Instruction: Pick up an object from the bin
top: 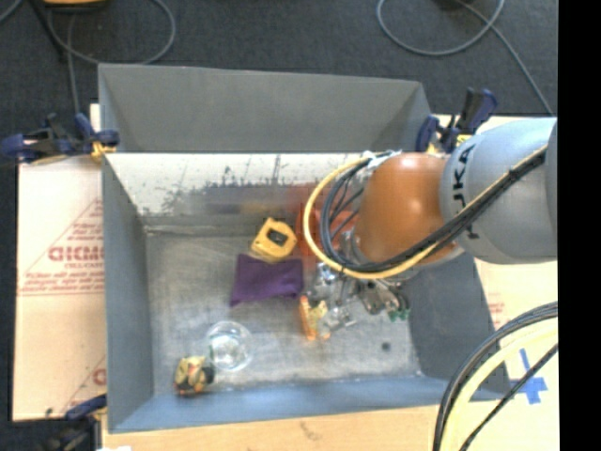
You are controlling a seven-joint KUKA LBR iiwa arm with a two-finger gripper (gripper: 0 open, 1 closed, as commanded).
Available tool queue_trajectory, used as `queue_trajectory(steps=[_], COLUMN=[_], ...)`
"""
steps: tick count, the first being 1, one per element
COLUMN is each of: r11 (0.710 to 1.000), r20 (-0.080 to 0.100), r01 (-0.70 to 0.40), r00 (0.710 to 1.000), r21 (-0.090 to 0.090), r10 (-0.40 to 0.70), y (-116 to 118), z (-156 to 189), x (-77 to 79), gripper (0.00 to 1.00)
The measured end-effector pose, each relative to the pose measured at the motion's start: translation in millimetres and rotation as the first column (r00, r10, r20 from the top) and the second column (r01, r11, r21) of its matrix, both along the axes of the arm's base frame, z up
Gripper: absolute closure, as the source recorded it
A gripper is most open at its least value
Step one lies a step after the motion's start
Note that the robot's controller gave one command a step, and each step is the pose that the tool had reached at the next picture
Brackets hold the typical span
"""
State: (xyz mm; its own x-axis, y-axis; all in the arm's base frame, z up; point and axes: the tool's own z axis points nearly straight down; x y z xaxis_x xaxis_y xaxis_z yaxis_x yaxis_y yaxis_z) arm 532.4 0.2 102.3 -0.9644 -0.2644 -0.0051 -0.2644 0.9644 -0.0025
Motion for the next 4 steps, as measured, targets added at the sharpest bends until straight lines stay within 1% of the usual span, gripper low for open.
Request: queue_trajectory(steps=[4], r11=[1.000], r20=[0.002], r01=[0.001], r00=[1.000], r21=[0.001], r10=[-0.001], y=[0.0], z=[-1.8], x=[0.2], gripper=[1.00])
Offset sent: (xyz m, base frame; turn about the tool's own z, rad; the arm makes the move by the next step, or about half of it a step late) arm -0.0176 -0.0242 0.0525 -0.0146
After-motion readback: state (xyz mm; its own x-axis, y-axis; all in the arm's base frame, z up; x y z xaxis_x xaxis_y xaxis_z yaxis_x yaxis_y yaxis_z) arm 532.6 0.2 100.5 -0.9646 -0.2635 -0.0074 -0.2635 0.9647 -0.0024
